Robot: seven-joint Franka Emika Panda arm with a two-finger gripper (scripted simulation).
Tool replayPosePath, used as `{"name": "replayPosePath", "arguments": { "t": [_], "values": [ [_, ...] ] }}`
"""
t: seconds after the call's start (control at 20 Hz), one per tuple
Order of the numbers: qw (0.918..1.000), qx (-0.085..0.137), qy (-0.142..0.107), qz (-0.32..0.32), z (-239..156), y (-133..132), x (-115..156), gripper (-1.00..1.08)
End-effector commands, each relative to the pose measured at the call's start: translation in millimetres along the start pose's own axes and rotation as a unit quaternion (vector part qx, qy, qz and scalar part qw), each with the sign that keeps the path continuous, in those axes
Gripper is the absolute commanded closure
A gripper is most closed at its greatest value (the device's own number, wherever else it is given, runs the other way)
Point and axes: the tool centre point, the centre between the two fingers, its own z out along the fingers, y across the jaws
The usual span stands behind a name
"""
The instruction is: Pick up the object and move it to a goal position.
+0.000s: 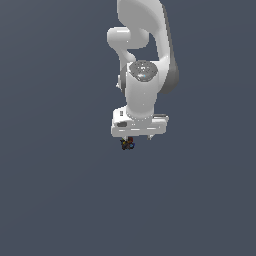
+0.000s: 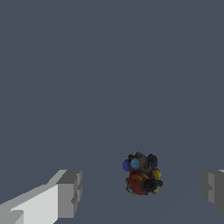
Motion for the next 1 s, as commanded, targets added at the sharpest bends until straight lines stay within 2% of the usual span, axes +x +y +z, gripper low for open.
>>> {"name": "replayPosePath", "arguments": {
  "t": [0.0, 0.15, 0.5, 0.95],
  "values": [
    [1.0000, 0.000, 0.000, 0.000, 0, 0, 0, -0.92],
    [1.0000, 0.000, 0.001, 0.005, -1, 5, 0, -0.92],
    [0.9992, -0.003, 0.005, 0.038, -4, 38, 3, -0.92],
    [0.9995, -0.004, 0.004, 0.030, 6, 38, -4, -0.92]
  ]
}}
